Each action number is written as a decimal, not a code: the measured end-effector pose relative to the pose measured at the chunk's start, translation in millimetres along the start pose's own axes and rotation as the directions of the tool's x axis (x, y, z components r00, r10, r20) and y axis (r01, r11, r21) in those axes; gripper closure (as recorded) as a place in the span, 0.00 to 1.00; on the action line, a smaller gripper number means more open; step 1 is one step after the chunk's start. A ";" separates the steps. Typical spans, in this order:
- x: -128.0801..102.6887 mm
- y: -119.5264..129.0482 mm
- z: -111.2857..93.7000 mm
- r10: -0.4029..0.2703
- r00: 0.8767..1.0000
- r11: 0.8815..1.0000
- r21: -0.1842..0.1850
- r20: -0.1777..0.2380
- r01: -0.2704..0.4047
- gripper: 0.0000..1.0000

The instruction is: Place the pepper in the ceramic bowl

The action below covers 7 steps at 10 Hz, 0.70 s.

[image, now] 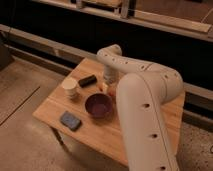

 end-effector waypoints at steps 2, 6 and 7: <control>-0.1 -0.7 6.0 -0.001 1.000 1.000 -0.006 -0.012 0.001 0.35; -1.5 1.3 15.6 -0.017 1.000 1.000 -0.025 -0.022 0.016 0.54; -1.9 1.4 16.3 -0.022 1.000 0.999 -0.027 -0.021 0.021 0.65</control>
